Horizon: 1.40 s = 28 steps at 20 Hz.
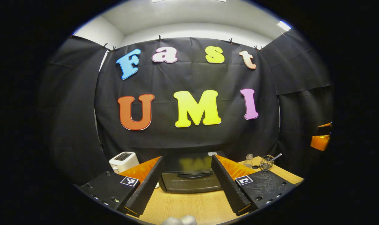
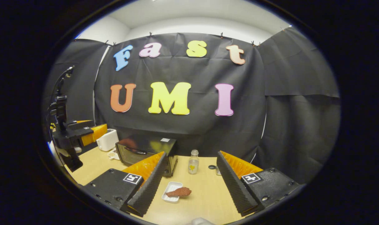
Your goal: Open the electric oven with the left hand, put the food in, and close the electric oven.
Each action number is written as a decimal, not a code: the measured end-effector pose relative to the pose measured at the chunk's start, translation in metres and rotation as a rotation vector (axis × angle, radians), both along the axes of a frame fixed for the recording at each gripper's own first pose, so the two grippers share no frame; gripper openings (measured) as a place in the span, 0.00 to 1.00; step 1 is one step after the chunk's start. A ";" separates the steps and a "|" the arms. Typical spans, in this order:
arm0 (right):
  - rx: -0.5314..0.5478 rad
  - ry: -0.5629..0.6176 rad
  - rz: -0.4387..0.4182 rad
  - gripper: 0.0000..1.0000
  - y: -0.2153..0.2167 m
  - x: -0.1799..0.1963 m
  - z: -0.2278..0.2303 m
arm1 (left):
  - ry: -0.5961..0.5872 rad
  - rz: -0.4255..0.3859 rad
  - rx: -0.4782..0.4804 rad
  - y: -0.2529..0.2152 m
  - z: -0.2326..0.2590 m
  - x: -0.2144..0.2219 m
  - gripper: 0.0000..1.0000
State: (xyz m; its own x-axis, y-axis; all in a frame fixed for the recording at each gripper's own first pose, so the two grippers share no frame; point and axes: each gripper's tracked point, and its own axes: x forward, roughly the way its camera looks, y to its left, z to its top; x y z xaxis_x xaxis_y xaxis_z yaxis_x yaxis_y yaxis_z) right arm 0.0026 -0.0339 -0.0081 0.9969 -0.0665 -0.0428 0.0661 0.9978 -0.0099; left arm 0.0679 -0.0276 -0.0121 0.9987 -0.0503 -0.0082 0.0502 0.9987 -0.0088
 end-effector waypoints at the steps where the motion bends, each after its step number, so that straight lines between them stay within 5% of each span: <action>1: 0.004 0.008 -0.011 0.96 -0.002 0.000 0.000 | 0.001 -0.009 -0.004 -0.004 -0.002 0.009 0.96; 6: 0.019 0.029 -0.058 1.00 -0.012 -0.007 -0.006 | 0.055 -0.050 -0.069 -0.025 -0.024 0.062 0.96; 15: 0.047 0.113 -0.134 1.00 -0.031 -0.022 -0.033 | 0.226 -0.025 -0.042 -0.024 -0.114 0.145 0.97; 22: 0.073 0.162 -0.133 1.00 -0.029 -0.022 -0.052 | 0.353 -0.034 -0.009 -0.031 -0.166 0.153 0.97; 28: 0.075 0.171 -0.102 0.97 -0.020 -0.021 -0.055 | 0.326 -0.029 -0.014 -0.030 -0.167 0.149 0.97</action>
State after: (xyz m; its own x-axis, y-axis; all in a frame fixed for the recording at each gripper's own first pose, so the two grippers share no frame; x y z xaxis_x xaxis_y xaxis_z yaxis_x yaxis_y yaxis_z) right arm -0.0182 -0.0543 -0.0631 0.9630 -0.1567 -0.2195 0.1704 0.9844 0.0448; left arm 0.2164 -0.0571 -0.1795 0.9417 -0.0812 -0.3266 0.0710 0.9966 -0.0429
